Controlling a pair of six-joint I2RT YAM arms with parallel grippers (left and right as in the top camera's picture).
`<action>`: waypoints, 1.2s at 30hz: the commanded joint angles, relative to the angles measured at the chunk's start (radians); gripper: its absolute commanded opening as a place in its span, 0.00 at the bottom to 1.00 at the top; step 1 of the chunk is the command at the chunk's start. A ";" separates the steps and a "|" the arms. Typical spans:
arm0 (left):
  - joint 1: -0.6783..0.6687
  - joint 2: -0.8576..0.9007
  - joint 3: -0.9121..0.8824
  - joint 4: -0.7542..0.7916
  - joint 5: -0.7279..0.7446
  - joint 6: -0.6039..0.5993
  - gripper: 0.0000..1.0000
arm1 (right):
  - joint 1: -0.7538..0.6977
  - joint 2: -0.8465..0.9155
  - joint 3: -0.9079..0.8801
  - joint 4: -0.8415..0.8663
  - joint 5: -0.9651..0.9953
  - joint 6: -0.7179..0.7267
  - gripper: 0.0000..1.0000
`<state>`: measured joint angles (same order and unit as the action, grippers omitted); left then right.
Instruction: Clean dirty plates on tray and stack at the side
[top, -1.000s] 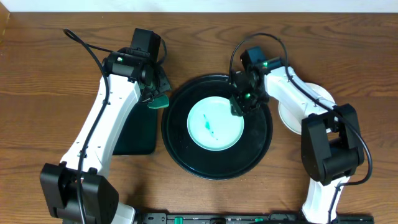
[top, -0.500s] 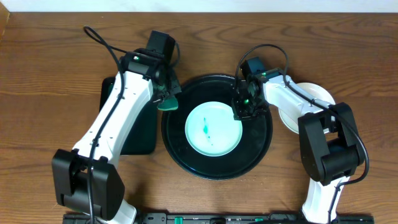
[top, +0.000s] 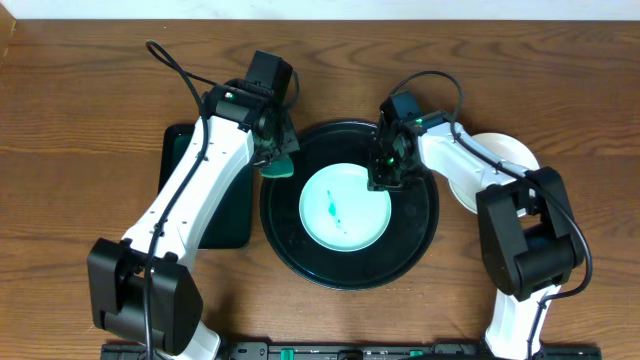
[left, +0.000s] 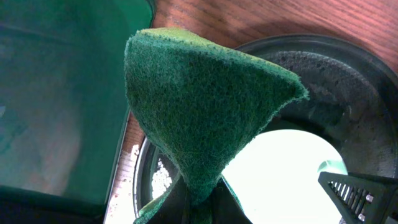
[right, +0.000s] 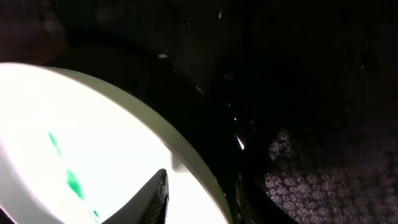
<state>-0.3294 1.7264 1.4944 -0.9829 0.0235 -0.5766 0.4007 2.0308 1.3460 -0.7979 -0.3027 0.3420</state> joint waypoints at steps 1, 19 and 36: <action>0.002 -0.002 -0.005 -0.003 -0.008 -0.004 0.07 | 0.042 0.017 -0.021 -0.050 -0.012 -0.024 0.30; -0.014 0.002 -0.006 -0.006 0.020 -0.001 0.07 | 0.014 0.017 0.020 -0.039 0.044 -0.085 0.01; -0.171 0.275 -0.007 0.043 0.022 -0.076 0.07 | -0.040 0.083 0.014 -0.005 0.021 0.011 0.01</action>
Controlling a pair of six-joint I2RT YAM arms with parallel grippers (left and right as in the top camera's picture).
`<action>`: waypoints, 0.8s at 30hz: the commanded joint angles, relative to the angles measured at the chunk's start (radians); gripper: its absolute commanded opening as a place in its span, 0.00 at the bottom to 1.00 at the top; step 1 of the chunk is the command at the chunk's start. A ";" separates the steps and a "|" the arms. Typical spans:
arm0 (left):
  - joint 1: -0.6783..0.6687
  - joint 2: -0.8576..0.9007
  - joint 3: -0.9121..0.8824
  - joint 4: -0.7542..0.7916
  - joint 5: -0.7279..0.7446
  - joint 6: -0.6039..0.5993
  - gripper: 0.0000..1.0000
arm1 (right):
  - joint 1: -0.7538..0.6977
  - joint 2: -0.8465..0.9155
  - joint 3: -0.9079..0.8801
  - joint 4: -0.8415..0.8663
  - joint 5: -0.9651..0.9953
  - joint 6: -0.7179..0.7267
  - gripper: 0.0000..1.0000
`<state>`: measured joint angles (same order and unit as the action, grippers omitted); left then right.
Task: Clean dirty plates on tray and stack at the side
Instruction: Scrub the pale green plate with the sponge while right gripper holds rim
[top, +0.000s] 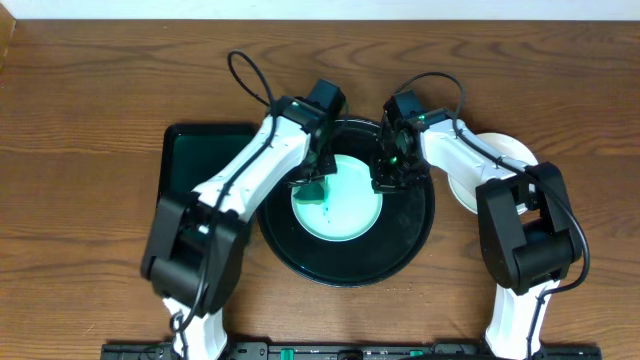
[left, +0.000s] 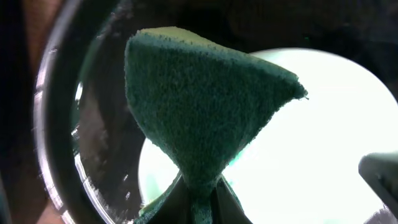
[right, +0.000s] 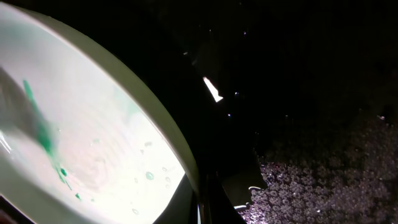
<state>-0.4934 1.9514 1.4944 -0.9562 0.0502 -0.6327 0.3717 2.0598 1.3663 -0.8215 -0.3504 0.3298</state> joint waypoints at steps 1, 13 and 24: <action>-0.010 0.071 -0.007 0.023 -0.004 -0.020 0.07 | -0.007 0.054 -0.006 0.019 0.069 0.014 0.01; -0.119 0.263 -0.007 0.085 0.459 0.274 0.07 | 0.002 0.054 -0.006 0.024 0.072 0.006 0.01; -0.067 0.252 -0.006 -0.084 0.357 0.308 0.07 | 0.002 0.054 -0.006 0.023 0.073 0.006 0.01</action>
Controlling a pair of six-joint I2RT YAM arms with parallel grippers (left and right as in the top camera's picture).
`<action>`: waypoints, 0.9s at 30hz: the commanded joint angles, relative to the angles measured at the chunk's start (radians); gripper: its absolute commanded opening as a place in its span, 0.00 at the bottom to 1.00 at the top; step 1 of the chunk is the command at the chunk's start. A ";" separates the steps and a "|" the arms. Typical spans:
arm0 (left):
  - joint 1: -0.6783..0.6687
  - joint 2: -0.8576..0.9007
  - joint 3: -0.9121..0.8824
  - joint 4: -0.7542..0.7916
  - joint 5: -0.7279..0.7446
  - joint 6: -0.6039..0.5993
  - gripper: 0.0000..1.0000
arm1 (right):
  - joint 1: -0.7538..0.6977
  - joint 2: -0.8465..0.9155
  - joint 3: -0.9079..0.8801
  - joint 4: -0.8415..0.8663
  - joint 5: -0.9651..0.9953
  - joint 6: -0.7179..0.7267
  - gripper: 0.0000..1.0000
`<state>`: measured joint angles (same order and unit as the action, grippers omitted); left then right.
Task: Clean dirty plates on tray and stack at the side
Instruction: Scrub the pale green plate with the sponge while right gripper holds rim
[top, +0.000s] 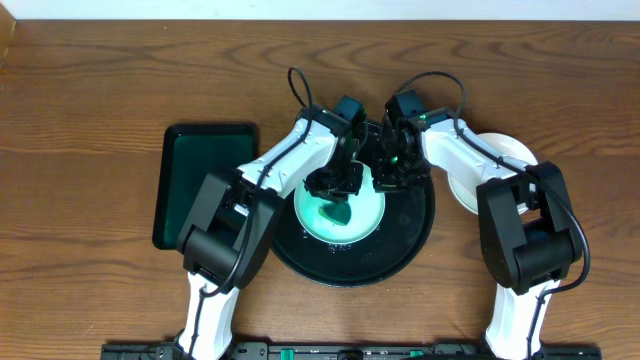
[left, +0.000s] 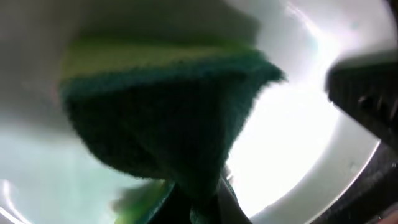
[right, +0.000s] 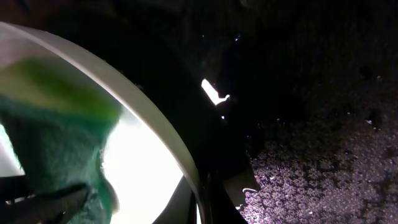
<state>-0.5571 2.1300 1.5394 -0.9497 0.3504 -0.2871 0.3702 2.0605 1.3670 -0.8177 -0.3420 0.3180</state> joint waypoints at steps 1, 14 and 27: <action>0.016 0.066 -0.051 -0.130 -0.056 -0.109 0.08 | 0.004 0.053 -0.007 0.019 0.064 0.018 0.01; 0.003 0.017 -0.052 -0.122 -0.225 -0.183 0.07 | 0.004 0.053 -0.007 0.021 0.064 0.018 0.01; -0.108 0.018 -0.052 0.050 0.048 -0.037 0.07 | 0.004 0.053 -0.007 0.017 0.064 0.018 0.01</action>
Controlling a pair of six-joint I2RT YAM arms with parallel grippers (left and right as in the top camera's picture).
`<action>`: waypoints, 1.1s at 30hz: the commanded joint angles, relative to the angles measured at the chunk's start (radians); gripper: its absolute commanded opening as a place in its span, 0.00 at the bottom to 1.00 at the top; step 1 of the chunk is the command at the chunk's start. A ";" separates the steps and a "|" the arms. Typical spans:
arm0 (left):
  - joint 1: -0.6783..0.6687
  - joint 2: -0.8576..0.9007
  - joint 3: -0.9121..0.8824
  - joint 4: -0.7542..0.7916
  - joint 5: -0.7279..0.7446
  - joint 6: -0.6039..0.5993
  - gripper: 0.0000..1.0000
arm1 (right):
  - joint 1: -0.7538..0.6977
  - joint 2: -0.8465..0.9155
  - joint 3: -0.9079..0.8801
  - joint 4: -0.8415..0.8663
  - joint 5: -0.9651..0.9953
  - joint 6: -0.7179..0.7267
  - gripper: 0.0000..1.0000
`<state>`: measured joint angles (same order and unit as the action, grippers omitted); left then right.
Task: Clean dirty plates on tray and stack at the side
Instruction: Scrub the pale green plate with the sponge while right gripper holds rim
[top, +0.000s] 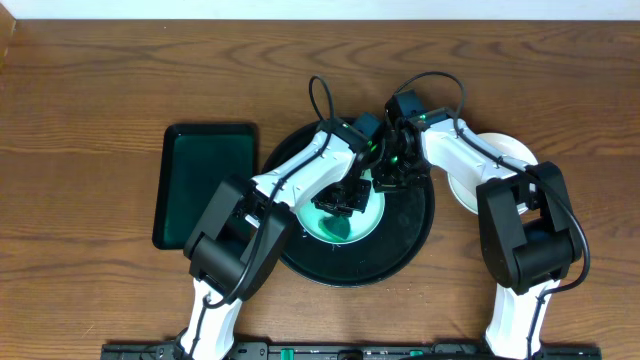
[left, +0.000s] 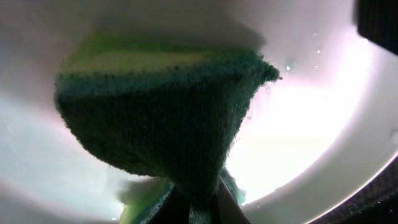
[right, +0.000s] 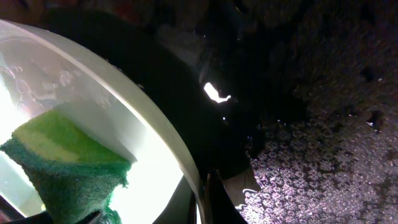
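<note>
A white plate (top: 345, 228), smeared pale green, lies in the round black tray (top: 410, 240). My left gripper (top: 350, 196) is shut on a green sponge (left: 161, 124), which presses flat against the plate's inner face (left: 298, 118). My right gripper (right: 202, 200) is shut on the plate's right rim (right: 155, 127), one finger inside and one outside. In the right wrist view the sponge (right: 68, 162) shows at the lower left, on the plate. Left fingertips are mostly hidden under the sponge.
A stack of white plates (top: 505, 160) sits right of the black tray, partly under my right arm. A dark green rectangular tray (top: 205, 185) lies to the left. The wet black tray floor (right: 323, 124) surrounds the plate. Both arms crowd the tray's far side.
The left gripper with the sponge has shifted slightly right over the plate, and the sponge sits farther from the held rim. The right gripper stays shut on the rim.
The left gripper first held the sponge above the black tray's left rim while the plate carried a green streak and the right gripper stood at its right rim. Then the sponge was at the plate's left edge. Later it pressed on the plate's middle, and the streak is now a pale smear.
</note>
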<state>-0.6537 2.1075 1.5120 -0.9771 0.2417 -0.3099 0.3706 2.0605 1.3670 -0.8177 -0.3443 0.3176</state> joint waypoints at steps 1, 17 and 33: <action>-0.002 0.040 -0.024 0.084 0.145 -0.034 0.07 | 0.003 0.053 -0.007 0.017 0.067 0.018 0.01; 0.140 -0.026 -0.023 0.023 -0.406 -0.426 0.07 | 0.004 0.053 -0.007 0.018 0.074 0.018 0.01; 0.059 -0.037 -0.029 0.087 -0.131 -0.225 0.07 | 0.004 0.053 -0.007 0.018 0.074 0.018 0.01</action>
<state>-0.5774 2.0598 1.4933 -0.9241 0.0071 -0.6209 0.3725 2.0613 1.3670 -0.8146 -0.3511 0.3191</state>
